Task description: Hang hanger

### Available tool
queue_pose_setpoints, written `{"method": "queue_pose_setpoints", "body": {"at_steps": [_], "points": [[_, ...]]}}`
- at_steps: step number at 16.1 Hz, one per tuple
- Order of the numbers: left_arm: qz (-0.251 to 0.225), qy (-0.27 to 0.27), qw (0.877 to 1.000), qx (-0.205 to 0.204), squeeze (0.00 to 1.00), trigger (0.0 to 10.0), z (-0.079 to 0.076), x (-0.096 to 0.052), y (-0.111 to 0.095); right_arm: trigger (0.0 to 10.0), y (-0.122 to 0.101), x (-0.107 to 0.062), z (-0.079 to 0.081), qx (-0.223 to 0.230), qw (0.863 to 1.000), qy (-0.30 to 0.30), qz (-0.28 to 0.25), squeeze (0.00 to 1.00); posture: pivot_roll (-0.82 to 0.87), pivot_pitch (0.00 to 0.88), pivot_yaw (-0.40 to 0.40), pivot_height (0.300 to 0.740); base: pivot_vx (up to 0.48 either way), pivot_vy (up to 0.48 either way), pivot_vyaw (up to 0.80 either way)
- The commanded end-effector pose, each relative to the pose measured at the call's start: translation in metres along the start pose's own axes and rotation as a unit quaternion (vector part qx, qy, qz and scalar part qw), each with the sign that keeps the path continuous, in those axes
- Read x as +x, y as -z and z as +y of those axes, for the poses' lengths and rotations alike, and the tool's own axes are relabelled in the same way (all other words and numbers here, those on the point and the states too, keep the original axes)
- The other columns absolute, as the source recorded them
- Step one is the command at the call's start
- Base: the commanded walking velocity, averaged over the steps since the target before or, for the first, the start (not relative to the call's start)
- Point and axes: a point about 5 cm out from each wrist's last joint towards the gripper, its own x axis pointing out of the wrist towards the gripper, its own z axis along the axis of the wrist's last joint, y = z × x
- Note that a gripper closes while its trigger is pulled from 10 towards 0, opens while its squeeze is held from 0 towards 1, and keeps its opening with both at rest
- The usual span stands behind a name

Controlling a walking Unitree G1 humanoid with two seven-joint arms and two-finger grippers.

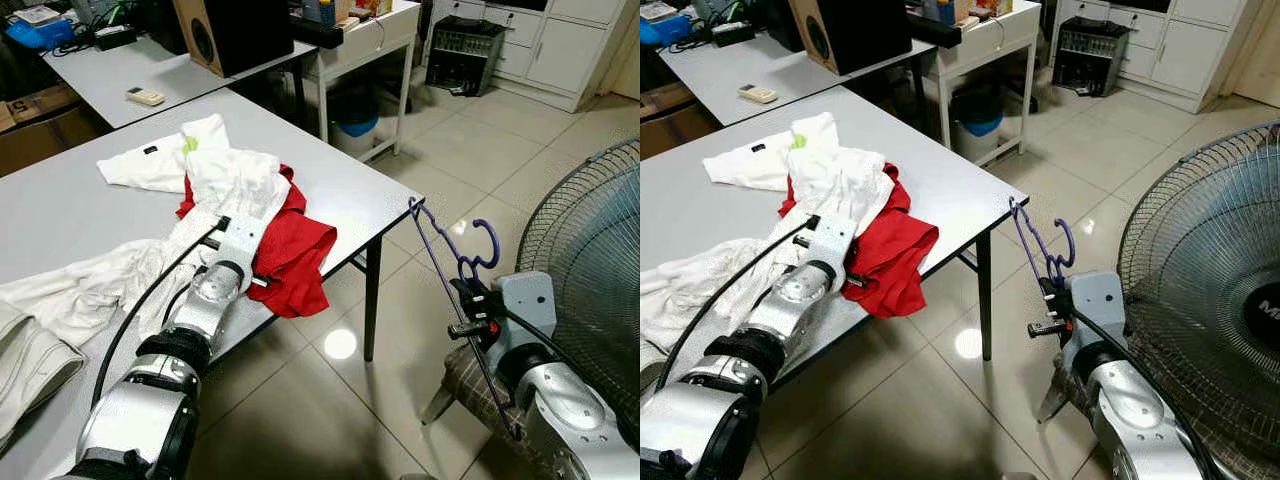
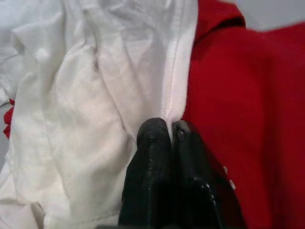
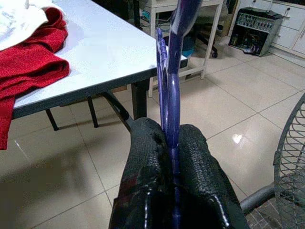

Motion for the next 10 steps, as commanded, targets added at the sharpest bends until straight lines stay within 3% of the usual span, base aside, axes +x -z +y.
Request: {"method": "queue_pose_setpoints", "body": {"at_steps": [1, 5, 7, 8, 10], "points": [[-0.016, -0.007, 1.0, -0.013, 0.0, 0.0, 0.008, 0.002, -0.009, 10.0, -0.001, 0.003, 0.003, -0.003, 1.0, -0.006, -0.003, 0.0, -0.31, 0.0, 0.1, 0.74, 0.0, 0.0, 0.0], [-0.067, 0.002, 0.996, -0.054, 0.0, 0.0, 0.019, 0.004, -0.036, 10.0, -0.001, 0.008, 0.005, 0.0, 1.0, -0.003, -0.009, 0.0, -0.3, 0.0, 0.112, 0.74, 0.0, 0.0, 0.0], [-0.117, 0.014, 0.991, -0.068, 0.0, 0.0, 0.033, 0.004, -0.065, 10.0, 0.0, 0.01, 0.006, 0.004, 1.0, -0.001, -0.012, 0.0, -0.28, 0.0, 0.12, 0.74, 0.0, 0.0, 0.0], [-0.148, 0.026, 0.984, -0.099, 0.0, 0.0, 0.043, 0.003, -0.085, 10.0, 0.0, 0.012, 0.007, 0.007, 1.0, -0.001, -0.014, 0.0, -0.27, 0.0, 0.124, 0.74, 0.0, 0.0, 0.0], [-0.188, 0.048, 0.977, -0.083, 0.0, 0.0, 0.057, -0.002, -0.113, 10.0, 0.001, 0.015, 0.008, 0.009, 1.0, -0.001, -0.016, 0.0, -0.26, 0.0, 0.129, 0.74, 0.0, 0.0, 0.0]]}}
